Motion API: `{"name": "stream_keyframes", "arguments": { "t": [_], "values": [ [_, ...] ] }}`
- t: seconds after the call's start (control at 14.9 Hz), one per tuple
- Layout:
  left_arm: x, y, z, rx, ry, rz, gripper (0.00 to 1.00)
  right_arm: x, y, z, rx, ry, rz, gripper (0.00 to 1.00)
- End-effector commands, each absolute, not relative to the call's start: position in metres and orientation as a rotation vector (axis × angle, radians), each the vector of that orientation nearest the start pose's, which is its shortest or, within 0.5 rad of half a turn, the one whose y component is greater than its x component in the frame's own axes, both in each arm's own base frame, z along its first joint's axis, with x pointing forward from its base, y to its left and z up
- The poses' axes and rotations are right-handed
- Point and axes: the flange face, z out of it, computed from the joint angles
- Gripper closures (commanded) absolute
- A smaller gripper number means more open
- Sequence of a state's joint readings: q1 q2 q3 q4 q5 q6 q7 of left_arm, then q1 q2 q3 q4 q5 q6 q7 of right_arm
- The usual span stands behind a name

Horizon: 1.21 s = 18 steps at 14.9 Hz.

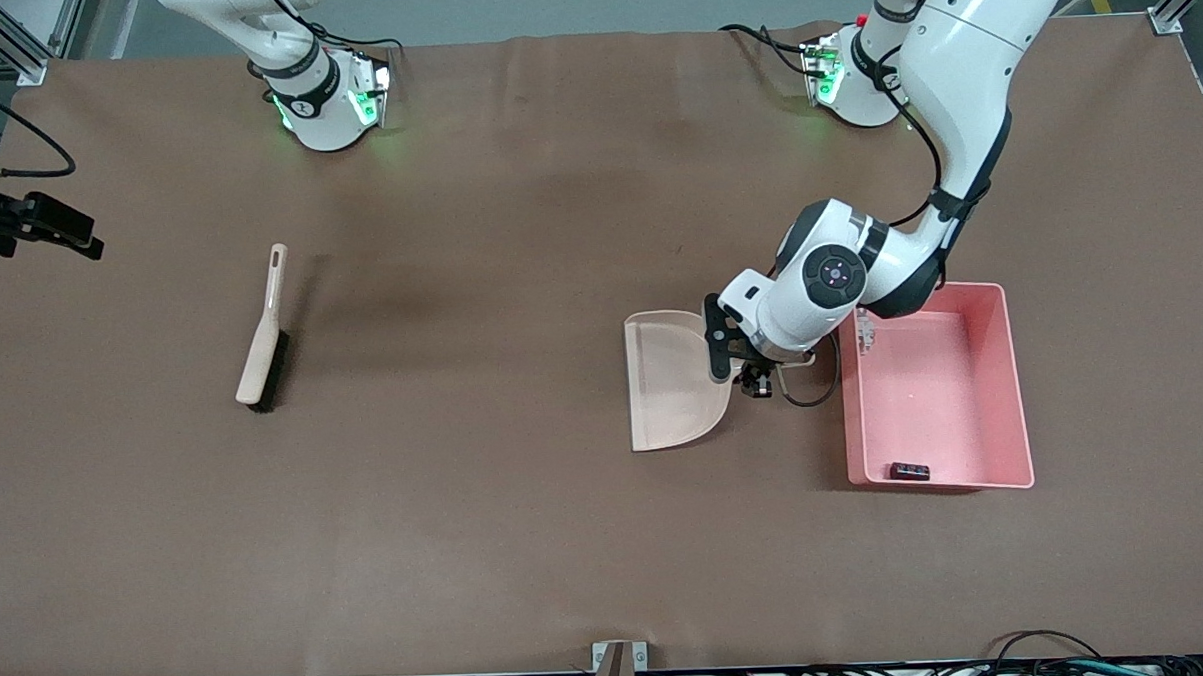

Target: Clean e-waste and dump in bin

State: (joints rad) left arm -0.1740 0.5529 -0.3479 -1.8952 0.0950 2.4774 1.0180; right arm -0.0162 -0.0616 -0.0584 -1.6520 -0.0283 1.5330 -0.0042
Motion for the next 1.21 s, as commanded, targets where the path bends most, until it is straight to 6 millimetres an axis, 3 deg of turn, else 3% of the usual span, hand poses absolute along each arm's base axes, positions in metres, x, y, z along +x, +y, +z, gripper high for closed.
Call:
{"name": "stream_keyframes", "arguments": {
  "t": [0.0,0.74,0.94,1.07,1.14],
  "values": [
    [0.555,-0.318,0.232,-2.298,2.274,-0.181,0.97,0.518,-0.045,0.618,-3.168,0.100,0.100,0.00],
    [0.557,-0.330,0.221,-2.211,2.318,-0.230,0.88,0.515,-0.044,0.618,-3.164,0.098,0.129,0.00],
    [0.559,-0.333,0.216,-2.195,2.327,-0.224,0.82,0.517,-0.044,0.619,-3.164,0.095,0.116,0.00],
    [0.562,-0.334,0.218,-2.187,2.327,-0.235,0.69,0.517,-0.042,0.619,-3.164,0.090,0.116,0.00],
    [0.563,-0.336,0.219,-2.193,2.320,-0.242,0.45,0.517,-0.044,0.619,-3.162,0.095,0.116,0.00]
  ]
}}
